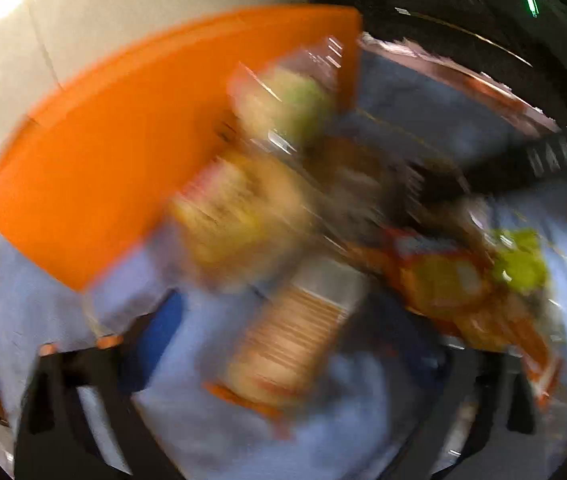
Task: Organize snacks
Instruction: 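Grasp a tan paper-wrapped pack with the right tool while the left grasps a barcoded bread pack, then carry both packs over the orange box and open both tools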
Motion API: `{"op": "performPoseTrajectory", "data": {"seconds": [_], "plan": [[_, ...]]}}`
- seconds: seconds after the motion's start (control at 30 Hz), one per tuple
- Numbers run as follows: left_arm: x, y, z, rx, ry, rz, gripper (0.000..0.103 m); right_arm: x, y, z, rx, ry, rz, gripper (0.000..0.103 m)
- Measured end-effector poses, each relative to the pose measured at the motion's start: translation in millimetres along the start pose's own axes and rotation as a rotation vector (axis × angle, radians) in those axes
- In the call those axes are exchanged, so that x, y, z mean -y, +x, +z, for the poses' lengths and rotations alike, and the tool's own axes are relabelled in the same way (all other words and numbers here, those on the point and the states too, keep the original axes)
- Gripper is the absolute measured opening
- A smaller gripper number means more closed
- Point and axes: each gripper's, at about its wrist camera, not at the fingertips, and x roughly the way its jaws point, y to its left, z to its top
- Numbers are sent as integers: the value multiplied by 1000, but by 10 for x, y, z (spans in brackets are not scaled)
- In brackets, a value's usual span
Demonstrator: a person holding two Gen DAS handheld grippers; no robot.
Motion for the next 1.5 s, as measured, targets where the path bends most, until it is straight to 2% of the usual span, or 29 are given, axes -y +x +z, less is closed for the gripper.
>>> {"op": "performPoseTrajectory", "data": {"seconds": [0.03, 0.07, 0.13, 0.17, 0.2, 0.3, 0.37, 0.5, 0.53, 0.57, 0.6, 0.63, 0.67, 0.77, 0.8, 0.87, 0.9, 0.93, 0.97, 1.0, 1.1, 1.13, 1.2, 1.27, 1.4, 1.5], "plan": [[60, -1, -47, -21, -1, -7, 54, -49, -54, 13, 14, -32, -16, 38], [108, -37, -95, -14, -10, -17, 36, -64, -78, 19, 23, -43, -40, 32], [124, -47, -135, -38, -44, -11, 35, -53, -139, 32, 28, -35, -28, 15], [138, -58, -147, -51, -66, -13, 35, -63, -177, 39, 35, -39, -33, 10], [136, -73, -152, -59, -92, -19, 35, -71, -231, 43, 46, -48, -35, 0], [51, -210, -158, -84, -212, -32, 35, -123, -429, 68, 98, -86, -44, 0], [-6, -364, -154, -53, -277, -33, 35, -104, -545, 145, 130, -97, -41, 0], [-78, -723, -221, 28, -387, -38, 35, 145, -709, 12, 110, -59, -14, 0], [-101, -747, -229, 31, -403, -29, 35, 199, -664, -13, 75, -27, 14, 4], [-132, -766, -257, 32, -415, -21, 35, 272, -626, -31, 42, 20, 44, 19], [-169, -786, -308, 28, -421, -18, 35, 360, -533, -59, 3, 97, 73, 84], [-175, -779, -339, 19, -425, -12, 35, 375, -450, -82, -8, 138, 70, 96], [-189, -706, -314, 5, -427, -10, 35, 408, -396, -115, 4, 184, 70, 97], [-225, -570, -373, -38, -438, -3, 35, 396, -146, -148, -28, 254, 79, 97], [-235, -522, -396, -45, -447, -7, 35, 372, -38, -140, -58, 261, 30, 100], [-256, -479, -419, -52, -460, -11, 35, 308, -4, -116, -24, 258, 12, 99], [-279, -487, -422, -53, -463, -11, 35, 276, 28, -99, -25, 249, -13, 88], [-279, -454, -418, -57, -468, -14, 35, 247, 20, -93, -10, 242, -62, 60], [-293, -452, -422, -58, -468, -17, 35, 226, -10, -87, 15, 224, -90, 51], [-294, -447, -423, -60, -466, -19, 35, 223, -5, -81, 13, 213, -80, 45], [-264, -420, -415, -78, -441, -15, 35, 249, -7, -77, 1, 190, -134, 39], [-237, -368, -379, -82, -438, -14, 35, 260, -40, -78, 11, 173, -163, 29], [-236, -412, -378, -69, -446, -22, 35, 262, -159, -73, 63, 117, -213, 28], [-248, -455, -366, -46, -464, -33, 35, 314, -250, -59, 82, 110, -207, 27], [-311, -614, -346, -23, -479, 10, 35, 375, -473, -56, 127, 123, -157, 27], [-359, -771, -329, 18, -501, 16, 35, 176, -739, -91, 221, 4, -172, 27]]}}
